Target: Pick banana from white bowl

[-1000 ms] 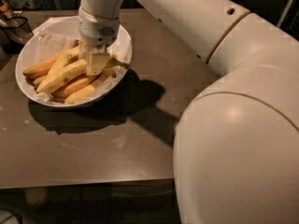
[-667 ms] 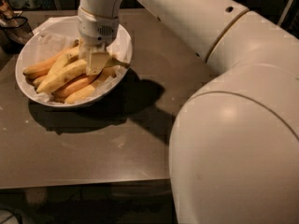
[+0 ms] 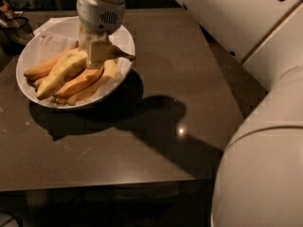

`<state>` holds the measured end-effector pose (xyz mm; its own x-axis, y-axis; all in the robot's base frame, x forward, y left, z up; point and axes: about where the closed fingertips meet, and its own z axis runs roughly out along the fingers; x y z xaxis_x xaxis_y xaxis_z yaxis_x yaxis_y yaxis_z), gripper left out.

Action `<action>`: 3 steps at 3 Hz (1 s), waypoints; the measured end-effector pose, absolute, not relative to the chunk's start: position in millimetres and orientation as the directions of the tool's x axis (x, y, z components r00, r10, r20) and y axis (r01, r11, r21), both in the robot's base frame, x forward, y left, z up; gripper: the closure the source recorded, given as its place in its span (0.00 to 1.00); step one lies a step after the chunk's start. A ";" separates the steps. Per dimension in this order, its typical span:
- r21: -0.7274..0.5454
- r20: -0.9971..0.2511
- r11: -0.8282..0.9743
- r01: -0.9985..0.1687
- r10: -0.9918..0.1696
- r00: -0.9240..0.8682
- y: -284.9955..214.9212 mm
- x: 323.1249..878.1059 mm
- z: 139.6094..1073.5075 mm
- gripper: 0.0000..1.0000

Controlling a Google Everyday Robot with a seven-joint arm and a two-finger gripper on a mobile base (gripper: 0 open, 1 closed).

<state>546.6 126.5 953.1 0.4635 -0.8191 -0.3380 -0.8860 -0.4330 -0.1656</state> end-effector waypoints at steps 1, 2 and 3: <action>-0.186 -0.341 -0.430 -0.884 -0.815 0.468 126.8 541.4 965.6 1.00; -0.196 -0.353 -0.446 -0.873 -0.799 0.487 131.8 538.2 974.6 1.00; -0.224 -0.357 -0.477 -0.850 -0.771 0.527 136.8 517.9 993.4 1.00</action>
Offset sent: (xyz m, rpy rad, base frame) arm -0.0171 0.0032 0.0312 0.0259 -0.0029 0.0546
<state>517.9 136.8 993.4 0.5273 -0.7708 -0.3574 -0.8496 -0.4775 -0.2238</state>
